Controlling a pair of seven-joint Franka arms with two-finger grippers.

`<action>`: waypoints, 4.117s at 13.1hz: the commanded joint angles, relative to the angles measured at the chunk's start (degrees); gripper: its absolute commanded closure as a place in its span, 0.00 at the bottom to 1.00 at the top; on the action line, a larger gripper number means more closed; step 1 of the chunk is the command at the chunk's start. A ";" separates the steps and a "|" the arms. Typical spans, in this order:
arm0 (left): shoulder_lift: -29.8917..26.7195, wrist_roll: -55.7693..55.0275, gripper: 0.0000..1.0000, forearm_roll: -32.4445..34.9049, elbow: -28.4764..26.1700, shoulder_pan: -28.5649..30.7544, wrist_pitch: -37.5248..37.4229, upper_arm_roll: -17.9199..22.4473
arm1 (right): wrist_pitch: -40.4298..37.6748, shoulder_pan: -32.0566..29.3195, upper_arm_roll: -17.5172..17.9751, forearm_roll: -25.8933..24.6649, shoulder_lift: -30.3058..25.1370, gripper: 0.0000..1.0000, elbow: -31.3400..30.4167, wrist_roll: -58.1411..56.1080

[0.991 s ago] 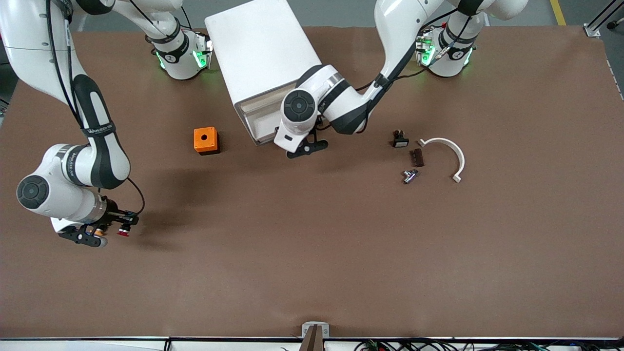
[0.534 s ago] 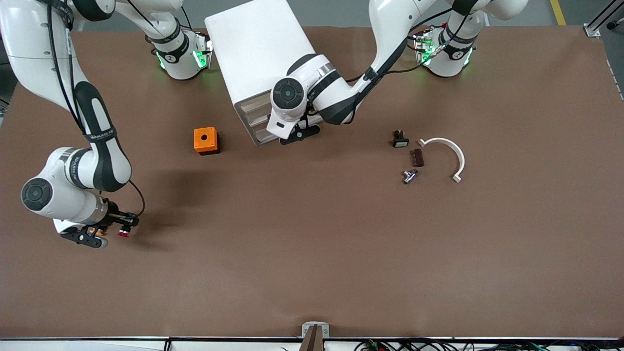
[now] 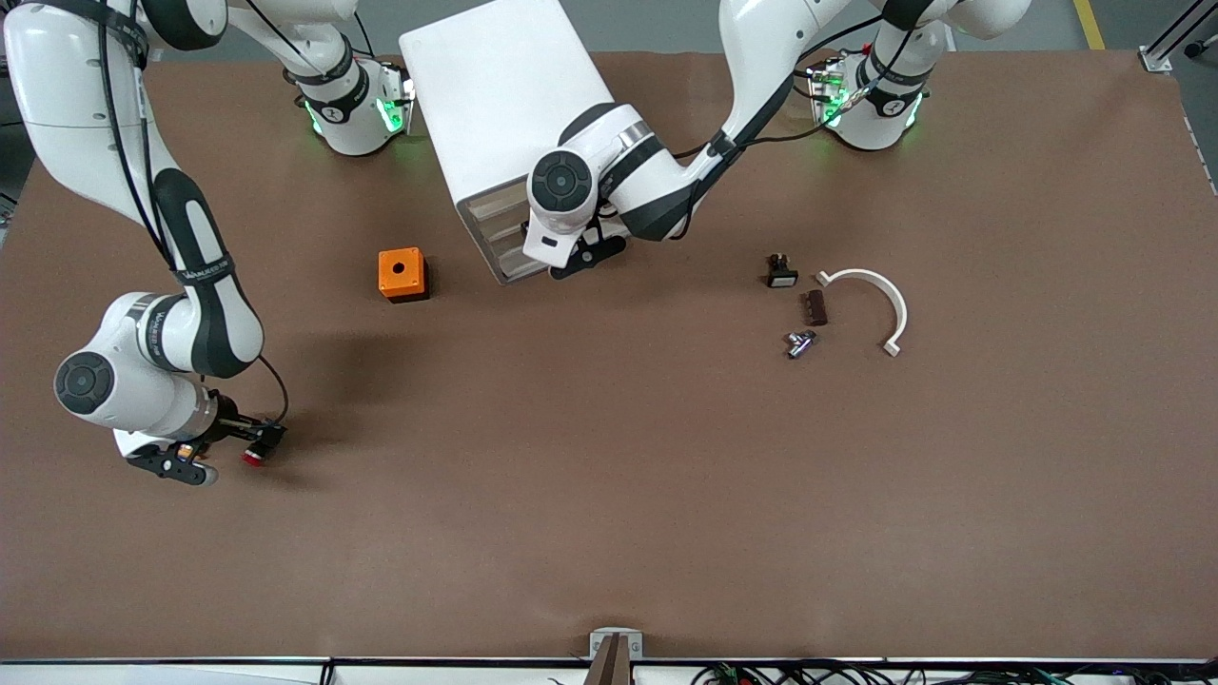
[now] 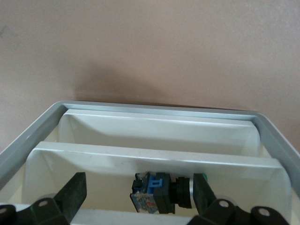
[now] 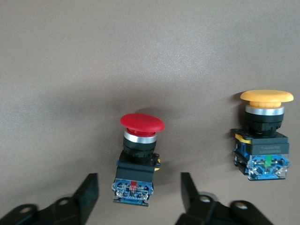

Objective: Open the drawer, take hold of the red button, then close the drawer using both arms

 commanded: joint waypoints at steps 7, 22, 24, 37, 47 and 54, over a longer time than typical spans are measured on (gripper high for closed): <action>-5.92 4.79 0.00 19.54 1.49 16.08 -1.74 5.21 | -12.32 -0.51 1.30 -0.61 -6.02 0.00 4.38 -2.14; -26.04 54.10 0.00 20.44 0.88 41.94 -18.32 4.68 | -49.71 0.81 1.30 0.08 -13.22 0.00 30.95 -0.48; -29.56 59.11 0.00 20.35 0.88 41.94 -22.29 4.68 | -49.44 -0.59 1.39 0.35 -16.47 0.00 27.71 -1.26; -44.43 70.12 0.00 16.13 -13.01 45.81 -20.63 4.94 | -45.41 -1.22 1.39 -1.05 -43.89 0.00 2.05 -7.86; -44.43 76.27 0.00 16.13 -11.08 48.53 -21.95 5.21 | -44.60 0.72 0.42 -1.67 -45.22 0.00 1.50 -8.47; -43.90 76.80 0.00 15.78 -9.23 49.06 -23.36 5.30 | -45.40 1.33 0.77 -2.72 -45.32 0.00 2.55 -9.35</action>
